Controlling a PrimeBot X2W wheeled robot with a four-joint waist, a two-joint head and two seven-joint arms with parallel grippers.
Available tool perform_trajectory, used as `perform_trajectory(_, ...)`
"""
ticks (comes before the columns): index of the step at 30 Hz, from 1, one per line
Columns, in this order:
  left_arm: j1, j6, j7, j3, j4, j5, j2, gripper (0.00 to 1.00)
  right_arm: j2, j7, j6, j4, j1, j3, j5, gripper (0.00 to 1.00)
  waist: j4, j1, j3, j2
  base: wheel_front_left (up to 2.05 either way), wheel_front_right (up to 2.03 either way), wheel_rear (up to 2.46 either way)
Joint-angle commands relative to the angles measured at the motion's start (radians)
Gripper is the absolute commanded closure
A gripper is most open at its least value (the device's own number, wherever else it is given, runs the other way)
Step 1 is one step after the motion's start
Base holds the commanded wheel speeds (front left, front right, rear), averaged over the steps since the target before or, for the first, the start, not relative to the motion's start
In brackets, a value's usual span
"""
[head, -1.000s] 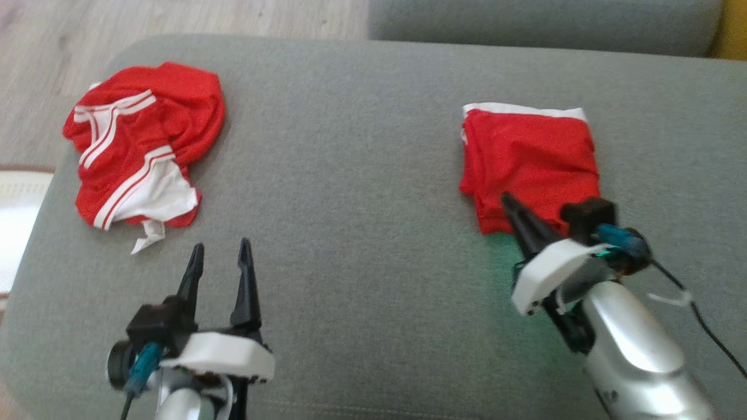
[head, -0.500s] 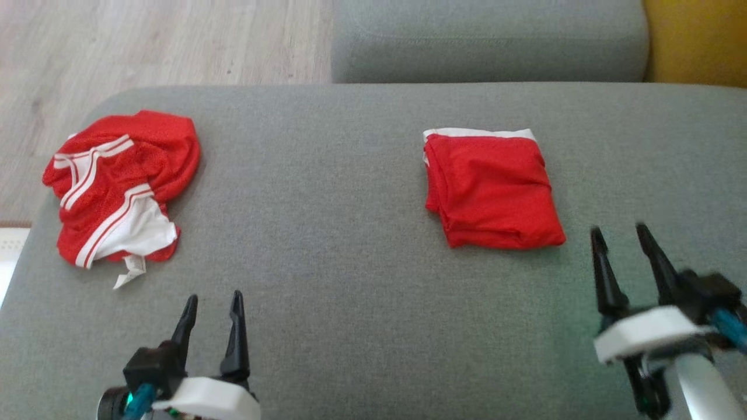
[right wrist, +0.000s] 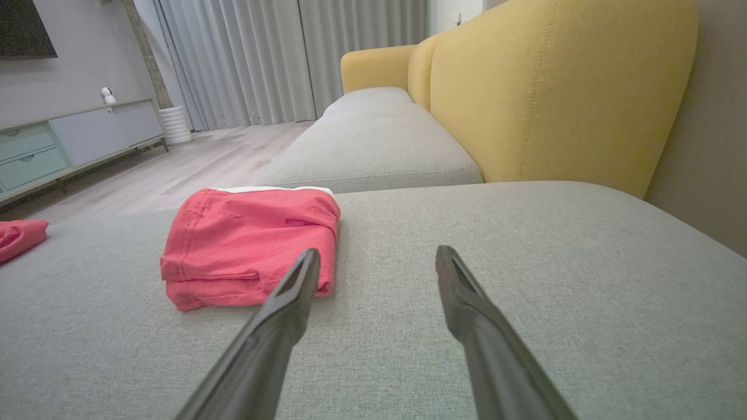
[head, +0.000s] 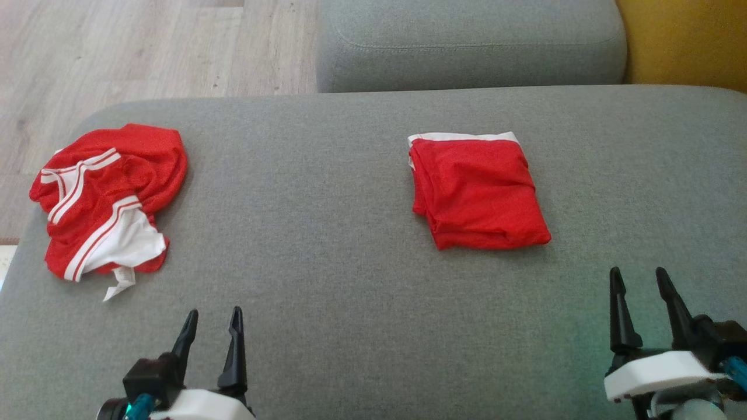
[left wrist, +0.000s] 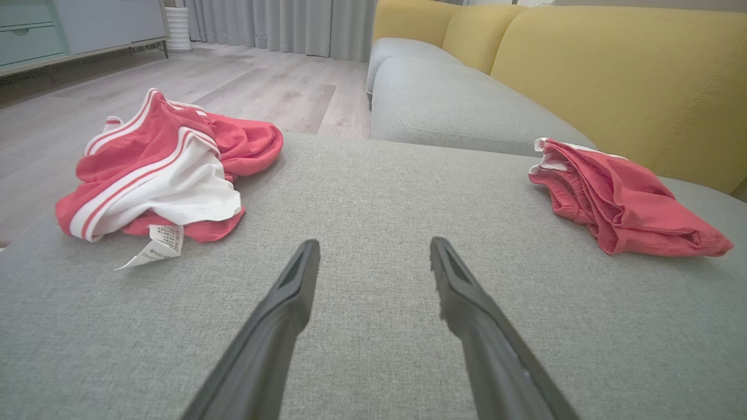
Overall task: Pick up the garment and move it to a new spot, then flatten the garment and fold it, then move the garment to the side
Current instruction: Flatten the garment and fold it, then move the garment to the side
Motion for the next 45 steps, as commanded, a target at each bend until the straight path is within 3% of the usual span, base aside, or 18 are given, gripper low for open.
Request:
perform_trajectory(1,-0.032,-0.002,-0.006,0.042,-0.029,0.009,0.000,0.00,-0.001,-0.013,-0.001,-0.040,-0.021,0.021,-0.008,0.00,-0.002,0.0000,0.001,-0.0001,0.00,0.00,0.00)
perform_trajectory(12,-0.035,0.000,-0.006,0.034,-0.024,0.001,0.000,0.00,0.003,-0.014,-0.001,-0.024,-0.022,0.036,-0.002,0.00,0.007,0.0000,0.009,-0.0001,0.00,0.00,0.00)
perform_trajectory(15,-0.033,0.004,-0.006,0.035,-0.026,-0.002,0.000,0.00,0.010,0.011,-0.001,-0.004,-0.044,0.075,0.055,0.00,0.005,0.0000,0.015,-0.0001,0.00,0.00,0.00)
perform_trajectory(21,-0.052,0.006,-0.006,0.024,-0.032,-0.003,0.000,0.00,-0.039,0.230,-0.001,-0.054,-0.199,0.150,0.197,0.00,0.002,0.0000,0.060,-0.0001,0.00,0.00,0.00)
perform_trajectory(28,-0.130,0.016,-0.006,-0.036,-0.034,-0.029,0.000,0.00,-0.100,0.579,-0.001,-0.010,-0.431,0.090,0.272,0.00,0.056,0.0000,0.164,-0.0001,0.00,0.00,0.00)
perform_trajectory(34,-0.173,0.030,-0.006,-0.091,-0.020,-0.056,0.000,0.00,-0.135,0.690,-0.001,0.142,-0.548,0.075,0.268,0.00,0.118,0.0000,0.224,-0.0001,0.00,0.00,0.00)
perform_trajectory(43,-0.186,0.053,-0.006,-0.124,-0.009,-0.079,0.000,0.00,-0.118,0.755,-0.001,0.359,-0.610,0.044,0.270,0.00,0.166,0.0000,0.229,-0.0001,0.00,0.00,0.00)
perform_trajectory(45,-0.181,0.056,-0.006,-0.122,-0.009,-0.079,0.000,0.00,-0.110,0.745,-0.001,0.377,-0.614,0.031,0.282,1.00,0.162,0.0000,0.223,-0.0001,0.00,0.00,0.00)
